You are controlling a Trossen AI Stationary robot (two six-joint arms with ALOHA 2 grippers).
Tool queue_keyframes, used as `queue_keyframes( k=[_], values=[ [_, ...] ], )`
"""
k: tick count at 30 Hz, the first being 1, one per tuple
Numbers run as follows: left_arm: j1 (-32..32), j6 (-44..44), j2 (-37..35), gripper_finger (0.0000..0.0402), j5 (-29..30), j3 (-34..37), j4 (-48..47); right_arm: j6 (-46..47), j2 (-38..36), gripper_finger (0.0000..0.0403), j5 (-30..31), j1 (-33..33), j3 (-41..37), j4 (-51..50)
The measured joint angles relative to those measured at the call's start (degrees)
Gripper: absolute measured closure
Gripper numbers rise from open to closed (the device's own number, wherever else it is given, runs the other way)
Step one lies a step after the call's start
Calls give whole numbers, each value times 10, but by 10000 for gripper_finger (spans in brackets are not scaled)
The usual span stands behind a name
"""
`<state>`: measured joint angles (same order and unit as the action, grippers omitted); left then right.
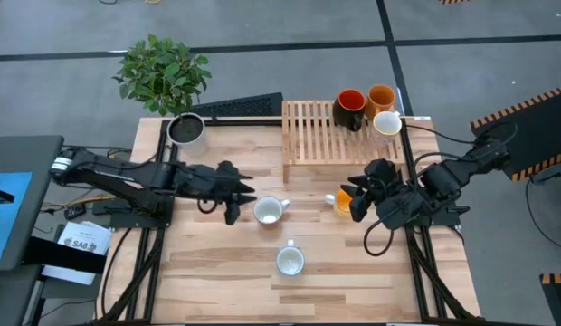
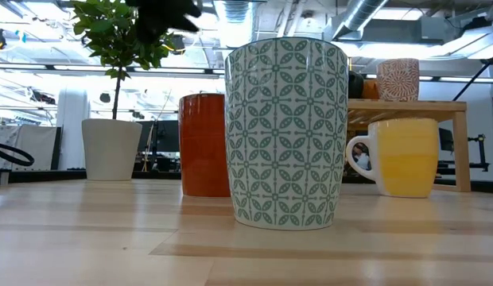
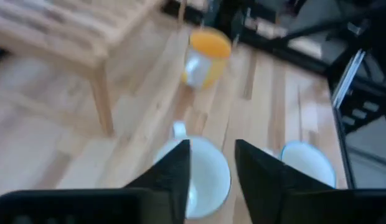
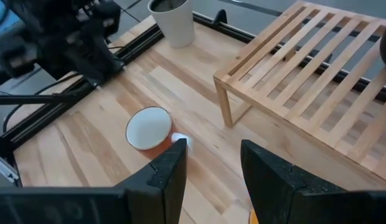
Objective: Place coffee mugs
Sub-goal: Put the red mug on the shelf
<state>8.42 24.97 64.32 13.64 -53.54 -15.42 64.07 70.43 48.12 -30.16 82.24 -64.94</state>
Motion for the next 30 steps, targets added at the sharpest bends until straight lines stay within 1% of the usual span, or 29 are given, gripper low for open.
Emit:
queue_keyframes(
  k=[4, 7, 10, 15, 18, 21, 23, 26, 30],
  values=[
    [-6, 39, 49, 238, -10, 0, -4, 0, 0, 227, -1, 7, 0, -8],
    [-23, 80, 84, 218, -14, -9, -22, 0, 0, 227, -1, 15, 0, -9],
    [-40, 92, 122, 215, -25, -44, -76, 0, 0, 227, -2, 21, 0, -11],
    [-56, 90, 194, 216, -29, -122, -181, -1, 0, 227, -2, 31, 0, -20],
    [-61, 90, 233, 216, -30, -162, -220, -2, 0, 227, -2, 36, 0, -25],
    [-64, 95, 270, 216, -57, -193, -242, -8, 0, 227, -2, 37, 0, -24],
    [-65, 110, 290, 216, -73, -205, -255, -12, 0, 227, -2, 37, 0, -24],
    [-65, 125, 322, 216, -80, -211, -275, -12, 0, 227, -2, 37, 0, -24],
    [-65, 134, 344, 216, -88, -212, -291, -12, 0, 227, -2, 37, 0, -24]
  ],
)
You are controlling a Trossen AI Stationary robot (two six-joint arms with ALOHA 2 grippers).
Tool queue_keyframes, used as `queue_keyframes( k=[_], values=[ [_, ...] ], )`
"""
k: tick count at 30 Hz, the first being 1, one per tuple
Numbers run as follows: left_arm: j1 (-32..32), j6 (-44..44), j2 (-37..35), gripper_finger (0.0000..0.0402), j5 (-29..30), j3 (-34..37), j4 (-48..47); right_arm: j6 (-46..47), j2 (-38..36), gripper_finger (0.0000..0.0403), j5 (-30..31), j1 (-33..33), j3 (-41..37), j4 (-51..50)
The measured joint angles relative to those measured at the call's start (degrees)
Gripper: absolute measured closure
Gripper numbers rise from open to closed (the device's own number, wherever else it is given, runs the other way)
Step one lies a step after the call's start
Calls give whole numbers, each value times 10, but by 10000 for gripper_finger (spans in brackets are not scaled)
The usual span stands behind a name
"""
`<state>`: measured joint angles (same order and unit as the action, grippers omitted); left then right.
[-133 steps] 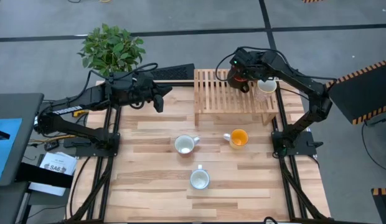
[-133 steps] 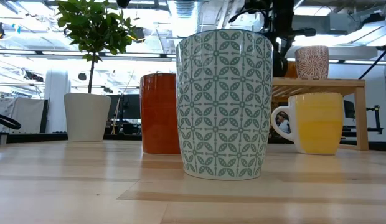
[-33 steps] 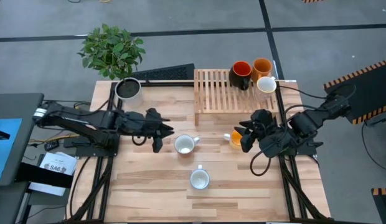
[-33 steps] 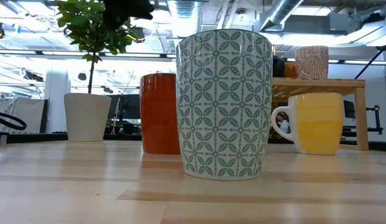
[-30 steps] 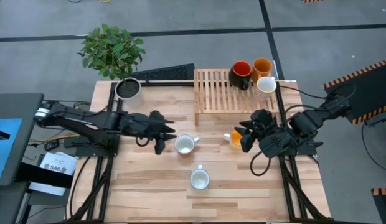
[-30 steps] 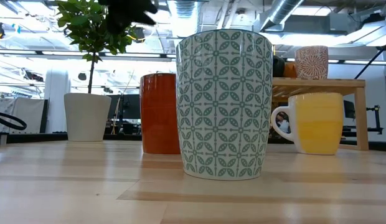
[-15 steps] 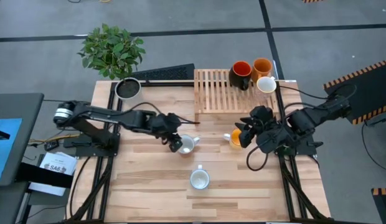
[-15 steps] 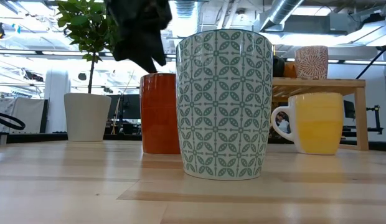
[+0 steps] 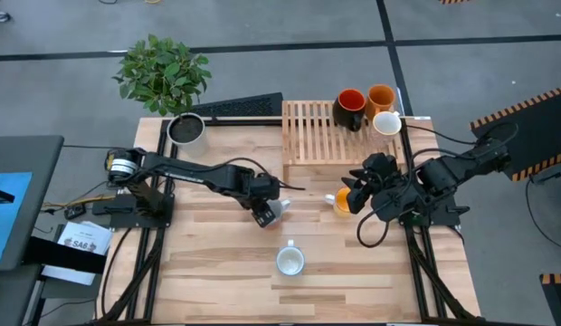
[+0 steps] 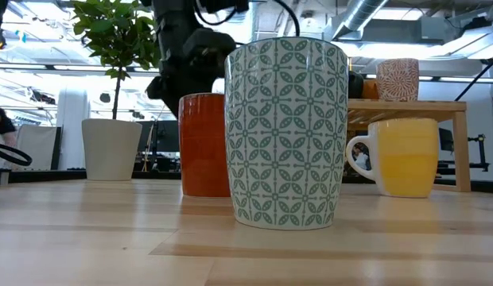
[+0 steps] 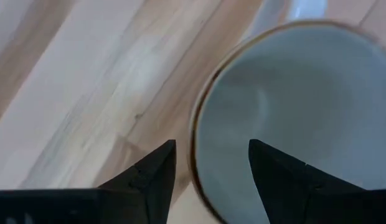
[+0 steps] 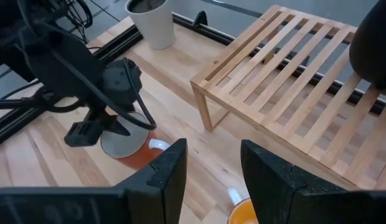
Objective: Place coffee mugs
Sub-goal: Put the red mug on the shelf
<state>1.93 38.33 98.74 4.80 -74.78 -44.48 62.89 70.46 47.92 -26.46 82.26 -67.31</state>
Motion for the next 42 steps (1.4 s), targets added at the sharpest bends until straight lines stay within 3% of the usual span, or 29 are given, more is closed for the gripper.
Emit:
queue_keyframes(
  k=[6, 11, 13, 19, 26, 31, 37, 42],
  values=[
    [0, -8, -6, 244, 14, 0, -7, 0, 0, 227, 0, 0, 0, 1],
    [0, -38, -8, 366, 19, 0, -15, 1, 0, 227, 0, 0, 0, 1],
    [-1, -50, -8, 388, 3, -1, -15, 1, 0, 227, 0, 0, 0, 1],
    [0, -80, -29, 396, 3, -60, -93, 1, 0, 227, 0, 0, 0, 4],
    [-9, -170, -55, 399, 63, -228, -141, 1, 0, 227, 1, 0, 0, 7],
    [-54, -235, -48, 399, 102, -335, -143, 1, 0, 227, 1, 0, 0, 16],
    [-121, -275, -33, 399, 104, -400, -120, 1, 0, 227, 2, 0, 0, 21],
    [-160, -284, -10, 399, 78, -414, -94, 1, 0, 227, 2, 0, 0, 31]
  ],
)
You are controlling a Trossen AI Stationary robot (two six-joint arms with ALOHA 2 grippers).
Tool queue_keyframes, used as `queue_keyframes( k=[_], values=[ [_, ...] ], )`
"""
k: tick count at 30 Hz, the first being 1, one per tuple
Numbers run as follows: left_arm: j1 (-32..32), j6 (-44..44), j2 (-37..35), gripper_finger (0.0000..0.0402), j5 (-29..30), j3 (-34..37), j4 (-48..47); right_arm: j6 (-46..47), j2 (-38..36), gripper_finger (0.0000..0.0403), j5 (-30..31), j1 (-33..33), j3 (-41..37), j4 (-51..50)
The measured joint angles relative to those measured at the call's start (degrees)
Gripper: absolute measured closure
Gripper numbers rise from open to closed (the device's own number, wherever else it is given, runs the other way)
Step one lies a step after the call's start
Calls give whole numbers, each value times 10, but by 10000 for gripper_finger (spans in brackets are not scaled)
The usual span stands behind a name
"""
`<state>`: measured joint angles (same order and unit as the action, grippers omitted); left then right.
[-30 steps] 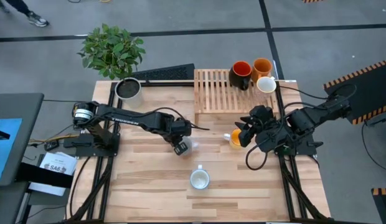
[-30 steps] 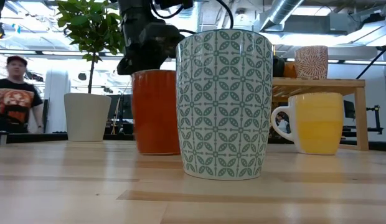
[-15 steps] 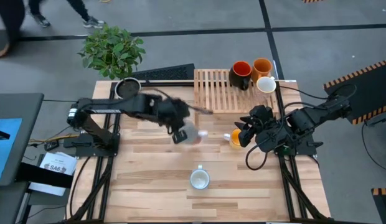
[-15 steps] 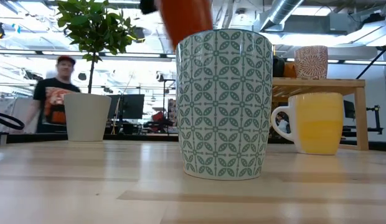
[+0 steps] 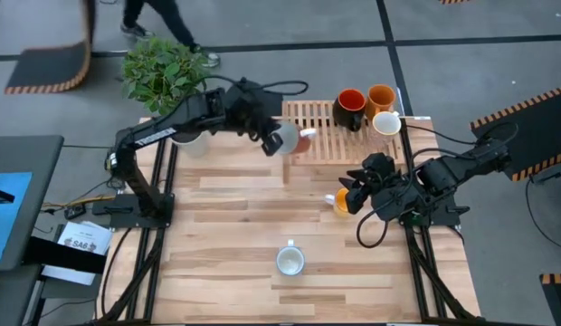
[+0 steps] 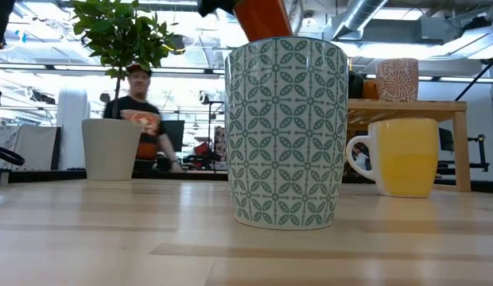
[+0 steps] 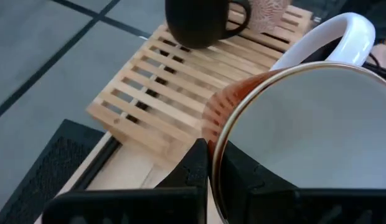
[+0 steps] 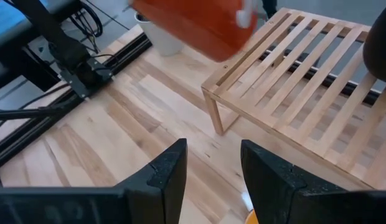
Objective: Place coffee mugs
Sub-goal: Put the red mug on the shelf
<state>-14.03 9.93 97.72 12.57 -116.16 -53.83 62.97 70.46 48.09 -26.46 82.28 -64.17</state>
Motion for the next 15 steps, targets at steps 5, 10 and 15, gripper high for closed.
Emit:
queue_keyframes(
  k=[5, 10, 15],
  values=[
    [-19, -13, 23, 399, -18, -3, 44, 0, 0, 227, 0, 0, 0, 7],
    [-36, -20, 46, 399, -16, -2, 53, 0, 0, 227, 1, 0, 0, 20],
    [-69, -17, 61, 399, -14, -3, 56, 0, 0, 227, 8, 0, 0, 38]
  ],
)
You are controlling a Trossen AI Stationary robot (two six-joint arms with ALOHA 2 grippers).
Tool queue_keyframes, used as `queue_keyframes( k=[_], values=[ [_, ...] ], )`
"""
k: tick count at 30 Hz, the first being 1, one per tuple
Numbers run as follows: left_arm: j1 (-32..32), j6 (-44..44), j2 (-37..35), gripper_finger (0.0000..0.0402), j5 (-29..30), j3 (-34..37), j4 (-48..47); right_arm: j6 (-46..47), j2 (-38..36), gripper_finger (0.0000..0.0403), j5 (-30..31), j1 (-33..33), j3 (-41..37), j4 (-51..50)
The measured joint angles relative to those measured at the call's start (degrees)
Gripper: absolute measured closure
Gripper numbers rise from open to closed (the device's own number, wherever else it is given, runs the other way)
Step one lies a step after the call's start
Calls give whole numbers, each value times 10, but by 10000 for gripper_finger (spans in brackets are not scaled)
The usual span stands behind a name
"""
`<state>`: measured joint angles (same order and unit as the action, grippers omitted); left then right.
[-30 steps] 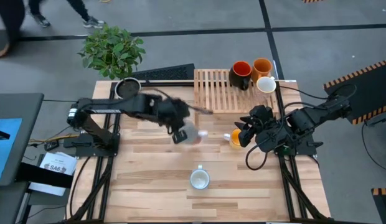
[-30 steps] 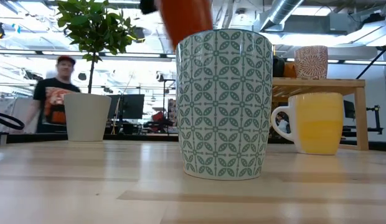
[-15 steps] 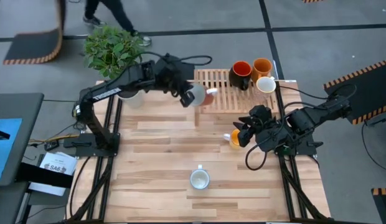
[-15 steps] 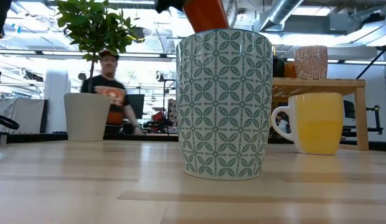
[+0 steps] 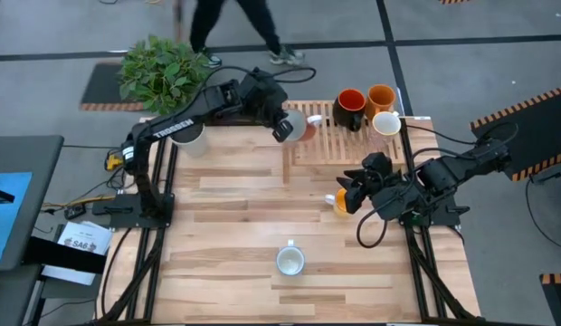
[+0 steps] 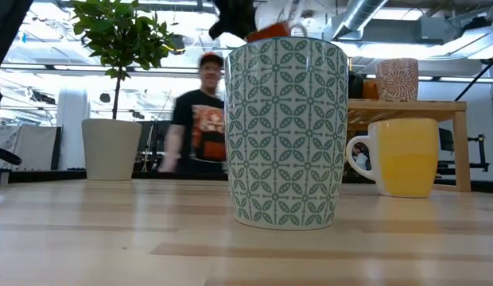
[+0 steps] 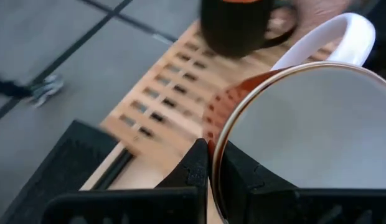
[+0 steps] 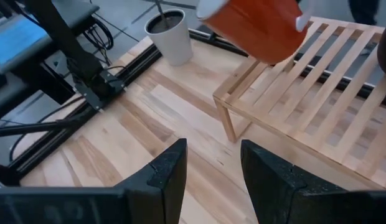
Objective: Place coffee mugs
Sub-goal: Put the red mug on the shelf
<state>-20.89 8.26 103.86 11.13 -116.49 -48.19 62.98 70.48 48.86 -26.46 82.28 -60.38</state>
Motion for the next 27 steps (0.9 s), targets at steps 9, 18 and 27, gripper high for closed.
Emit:
queue_keyframes(
  k=[9, 18, 27],
  values=[
    [-43, 22, 20, 399, -32, 2, -5, 0, 0, 227, 7, 0, 0, 26],
    [-57, 22, 23, 398, -33, 6, -8, 0, 0, 227, 7, 0, 0, 33],
    [-56, 23, 34, 337, -55, 5, 18, 0, 0, 227, 10, 0, 0, 40]
  ],
)
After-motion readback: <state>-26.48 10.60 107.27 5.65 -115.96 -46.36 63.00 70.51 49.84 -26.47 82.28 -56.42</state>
